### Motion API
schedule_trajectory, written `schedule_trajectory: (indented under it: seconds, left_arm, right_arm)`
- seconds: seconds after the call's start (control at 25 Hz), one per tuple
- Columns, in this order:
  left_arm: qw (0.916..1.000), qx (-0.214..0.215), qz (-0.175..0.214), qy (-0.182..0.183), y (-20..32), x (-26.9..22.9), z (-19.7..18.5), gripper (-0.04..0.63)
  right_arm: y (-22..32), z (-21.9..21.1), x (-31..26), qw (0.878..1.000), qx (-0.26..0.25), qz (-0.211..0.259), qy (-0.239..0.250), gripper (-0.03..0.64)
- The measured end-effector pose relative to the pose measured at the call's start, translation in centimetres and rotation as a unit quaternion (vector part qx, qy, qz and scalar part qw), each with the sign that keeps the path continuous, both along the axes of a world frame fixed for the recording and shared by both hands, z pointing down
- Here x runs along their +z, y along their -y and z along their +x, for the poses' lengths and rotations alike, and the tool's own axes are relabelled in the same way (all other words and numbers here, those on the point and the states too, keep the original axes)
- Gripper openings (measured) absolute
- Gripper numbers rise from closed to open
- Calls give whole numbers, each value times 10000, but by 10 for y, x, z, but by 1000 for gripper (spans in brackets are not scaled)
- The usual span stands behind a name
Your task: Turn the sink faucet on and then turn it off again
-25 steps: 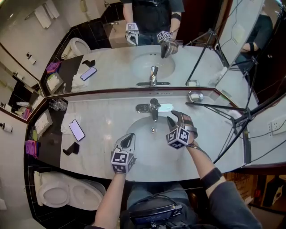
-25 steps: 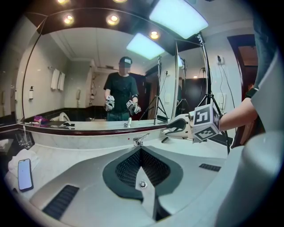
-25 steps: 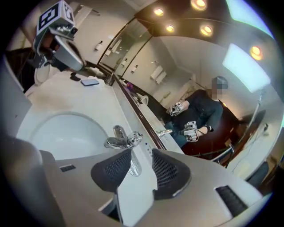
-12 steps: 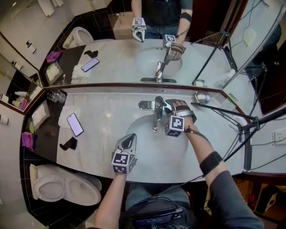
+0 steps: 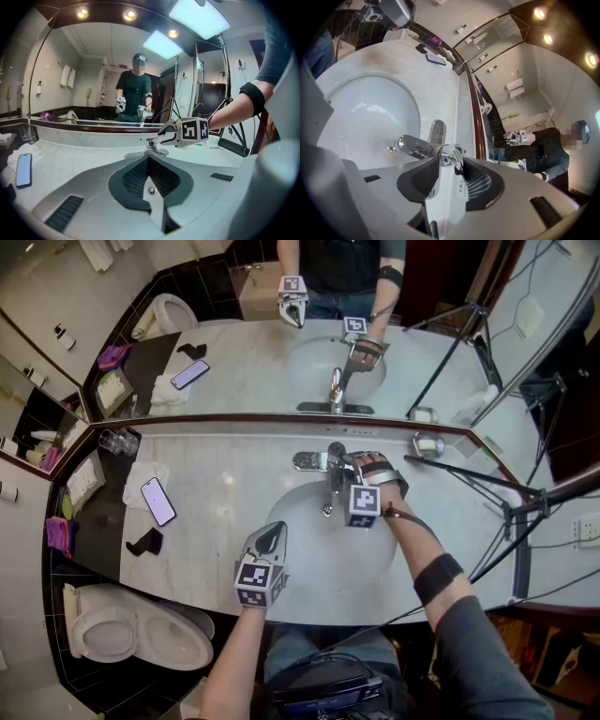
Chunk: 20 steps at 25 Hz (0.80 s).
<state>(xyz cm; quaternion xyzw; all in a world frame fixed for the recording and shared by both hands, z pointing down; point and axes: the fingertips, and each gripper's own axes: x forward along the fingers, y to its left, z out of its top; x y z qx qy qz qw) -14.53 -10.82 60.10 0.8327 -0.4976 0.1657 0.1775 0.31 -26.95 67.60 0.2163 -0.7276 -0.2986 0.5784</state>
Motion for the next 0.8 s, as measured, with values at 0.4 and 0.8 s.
schedule_trajectory:
  seconds: [0.4,0.8]
  left_arm:
    - [10000,18,-43,-34,-1,4,3,8]
    - [10000,-4,-63,-43,1,7,1,8]
  right_arm:
    - [-8,2,4,10000,42,56,-11,131]
    - [-12,4,10,9997,144,189,77,126]
